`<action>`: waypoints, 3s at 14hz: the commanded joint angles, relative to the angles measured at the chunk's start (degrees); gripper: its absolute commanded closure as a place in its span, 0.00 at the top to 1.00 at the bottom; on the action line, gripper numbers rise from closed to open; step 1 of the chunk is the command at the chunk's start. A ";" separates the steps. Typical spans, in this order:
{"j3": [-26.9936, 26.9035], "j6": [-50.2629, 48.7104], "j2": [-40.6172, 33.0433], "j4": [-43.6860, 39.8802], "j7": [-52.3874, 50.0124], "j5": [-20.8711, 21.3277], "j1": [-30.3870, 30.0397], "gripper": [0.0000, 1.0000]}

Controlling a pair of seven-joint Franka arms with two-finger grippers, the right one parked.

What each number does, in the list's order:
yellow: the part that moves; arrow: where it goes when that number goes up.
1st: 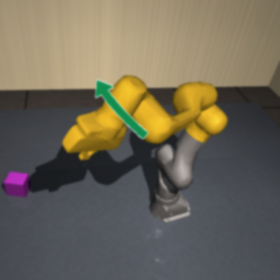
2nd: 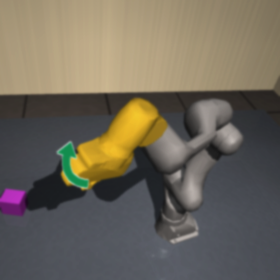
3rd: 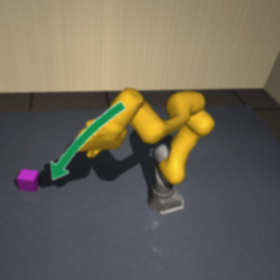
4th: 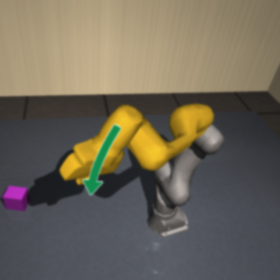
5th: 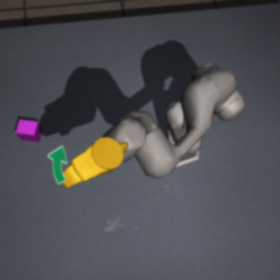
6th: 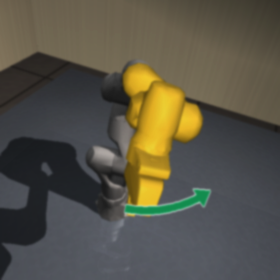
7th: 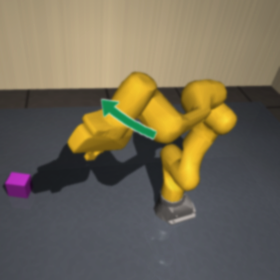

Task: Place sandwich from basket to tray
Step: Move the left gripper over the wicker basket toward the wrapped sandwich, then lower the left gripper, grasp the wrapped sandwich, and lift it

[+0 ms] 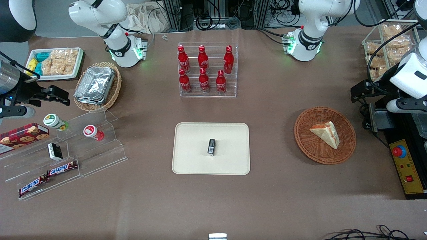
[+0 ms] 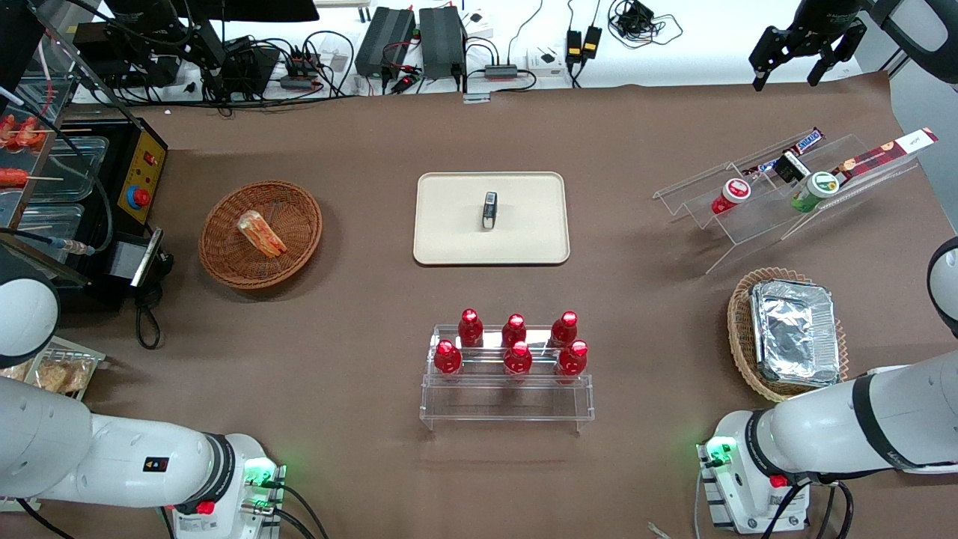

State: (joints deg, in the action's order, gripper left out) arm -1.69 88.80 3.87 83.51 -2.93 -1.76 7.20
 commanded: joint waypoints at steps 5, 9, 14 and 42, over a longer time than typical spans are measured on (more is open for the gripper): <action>-0.42 -2.05 -0.88 -0.80 -1.02 -0.43 -0.60 1.00; -2.17 -5.48 -1.05 0.16 -7.95 -1.32 -0.78 1.00; -4.46 9.05 -9.29 23.12 -15.25 -1.14 -0.78 1.00; -4.47 33.76 4.42 35.78 -42.52 0.88 0.01 0.00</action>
State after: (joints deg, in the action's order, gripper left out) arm -6.44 130.71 14.58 121.45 -47.01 -1.97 6.71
